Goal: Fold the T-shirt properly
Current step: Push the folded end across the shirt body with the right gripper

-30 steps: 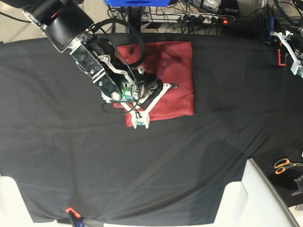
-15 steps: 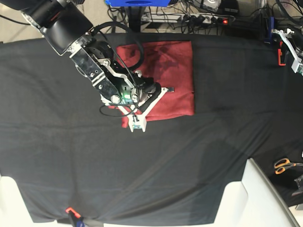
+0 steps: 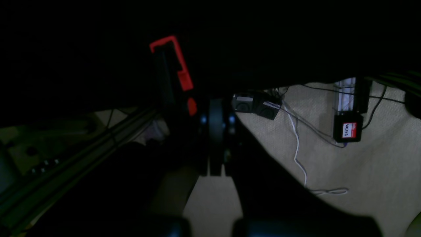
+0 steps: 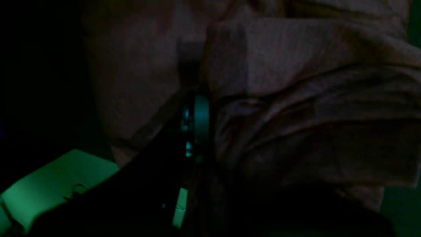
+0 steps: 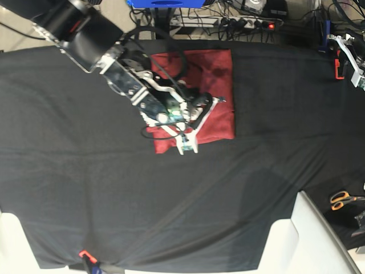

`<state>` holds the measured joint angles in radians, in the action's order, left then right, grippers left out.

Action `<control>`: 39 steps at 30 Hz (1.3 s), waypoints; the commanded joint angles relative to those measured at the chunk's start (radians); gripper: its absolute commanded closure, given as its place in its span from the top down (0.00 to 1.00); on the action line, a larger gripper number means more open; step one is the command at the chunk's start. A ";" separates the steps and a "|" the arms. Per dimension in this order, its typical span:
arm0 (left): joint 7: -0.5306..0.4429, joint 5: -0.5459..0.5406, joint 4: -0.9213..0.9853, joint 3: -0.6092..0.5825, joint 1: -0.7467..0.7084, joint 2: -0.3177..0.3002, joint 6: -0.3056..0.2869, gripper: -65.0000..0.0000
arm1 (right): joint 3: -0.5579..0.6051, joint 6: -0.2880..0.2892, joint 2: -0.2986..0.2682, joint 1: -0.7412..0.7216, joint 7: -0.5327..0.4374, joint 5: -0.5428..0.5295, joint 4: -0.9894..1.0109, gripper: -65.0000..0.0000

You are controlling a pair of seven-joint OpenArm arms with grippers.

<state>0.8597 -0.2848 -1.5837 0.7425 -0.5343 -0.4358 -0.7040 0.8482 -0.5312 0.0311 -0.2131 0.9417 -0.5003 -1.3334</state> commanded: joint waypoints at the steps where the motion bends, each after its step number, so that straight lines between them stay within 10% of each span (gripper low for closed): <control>1: -0.006 -0.001 -0.011 0.010 -0.004 -0.021 0.006 0.00 | -0.004 0.003 0.008 -0.019 -0.008 -0.004 -0.010 0.00; 18: -0.006 -0.001 -0.008 0.010 -0.002 -0.021 0.006 0.00 | 0.004 0.003 0.002 -0.033 -0.033 -0.004 -0.008 0.01; 26: -0.006 -0.001 -0.008 0.009 0.001 -0.021 0.006 0.00 | 0.007 0.009 0.005 -0.033 -0.033 -0.005 -0.011 0.48; 39: -0.006 -0.001 -0.008 0.009 0.007 -0.021 0.006 0.00 | 0.007 0.124 0.030 -0.033 -0.010 -0.008 -0.010 0.50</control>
<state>0.8600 -0.2848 -1.5814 0.7425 -0.5262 -0.4358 -0.7040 0.8558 -0.4129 0.0429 -0.2260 0.9417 -0.5045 -1.3273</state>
